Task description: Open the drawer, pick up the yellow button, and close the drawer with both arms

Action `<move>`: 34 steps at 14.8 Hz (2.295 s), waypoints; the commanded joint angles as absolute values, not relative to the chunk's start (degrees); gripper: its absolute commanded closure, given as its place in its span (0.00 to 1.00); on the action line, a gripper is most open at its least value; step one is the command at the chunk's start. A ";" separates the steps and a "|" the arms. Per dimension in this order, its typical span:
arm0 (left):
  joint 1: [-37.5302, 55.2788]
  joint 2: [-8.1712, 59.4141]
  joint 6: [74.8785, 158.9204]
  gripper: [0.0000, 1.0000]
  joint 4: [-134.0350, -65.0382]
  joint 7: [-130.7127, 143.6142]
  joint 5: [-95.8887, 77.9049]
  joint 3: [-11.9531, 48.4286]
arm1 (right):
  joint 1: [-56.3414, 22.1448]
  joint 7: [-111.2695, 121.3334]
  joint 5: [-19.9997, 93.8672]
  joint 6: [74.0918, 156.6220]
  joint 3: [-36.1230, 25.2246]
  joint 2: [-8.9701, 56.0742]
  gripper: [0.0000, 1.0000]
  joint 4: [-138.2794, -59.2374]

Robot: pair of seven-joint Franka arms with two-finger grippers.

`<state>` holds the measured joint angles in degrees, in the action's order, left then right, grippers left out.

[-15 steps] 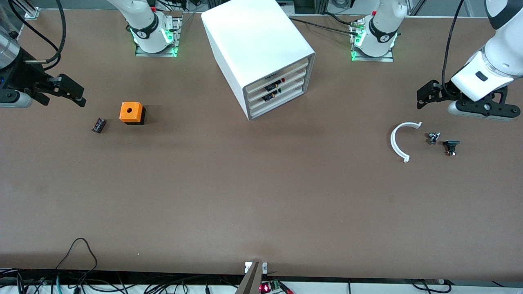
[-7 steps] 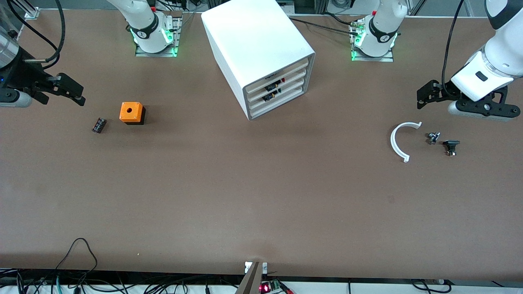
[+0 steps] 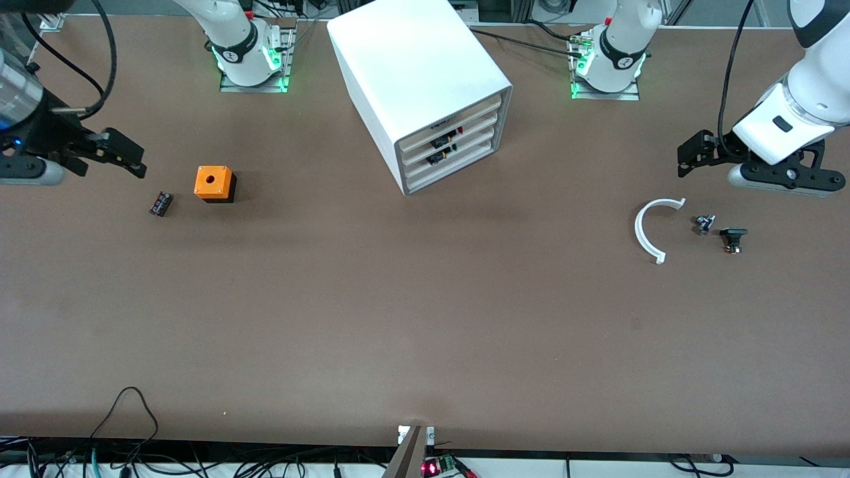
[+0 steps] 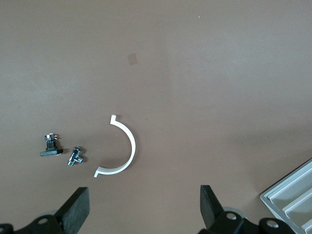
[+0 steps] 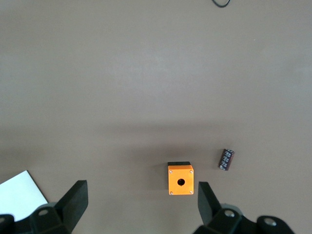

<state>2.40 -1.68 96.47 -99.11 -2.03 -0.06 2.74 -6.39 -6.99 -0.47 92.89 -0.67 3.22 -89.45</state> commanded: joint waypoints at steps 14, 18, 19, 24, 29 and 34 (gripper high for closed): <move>3.60 1.93 82.18 0.00 -99.40 -4.38 -9.73 7.82 | -10.89 -10.62 0.53 96.33 -0.62 12.48 0.00 -90.18; 3.34 5.88 83.05 0.00 -99.49 -14.22 -18.52 7.82 | -13.18 -18.71 1.05 96.24 -0.62 13.27 0.00 -90.09; 3.25 7.02 83.67 0.00 -99.58 -14.76 -21.24 7.82 | -13.18 -19.68 2.36 96.24 -0.62 13.27 0.00 -90.09; 2.72 7.91 92.09 0.00 -106.95 -24.15 -36.18 7.82 | -14.41 -25.47 4.31 96.06 -0.62 13.36 0.00 -89.47; 2.64 7.82 98.08 0.00 -115.92 -35.40 -51.13 7.82 | -16.34 -31.89 4.22 96.15 -0.62 13.36 0.00 -88.68; 2.99 7.47 100.55 0.01 -125.14 -47.17 -64.13 7.82 | -18.37 -36.64 4.13 96.15 -0.62 13.45 0.00 -87.81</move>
<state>3.03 9.26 99.35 -120.05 -41.29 -58.63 7.83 -17.31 -34.22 3.42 96.33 -0.41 13.28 -89.19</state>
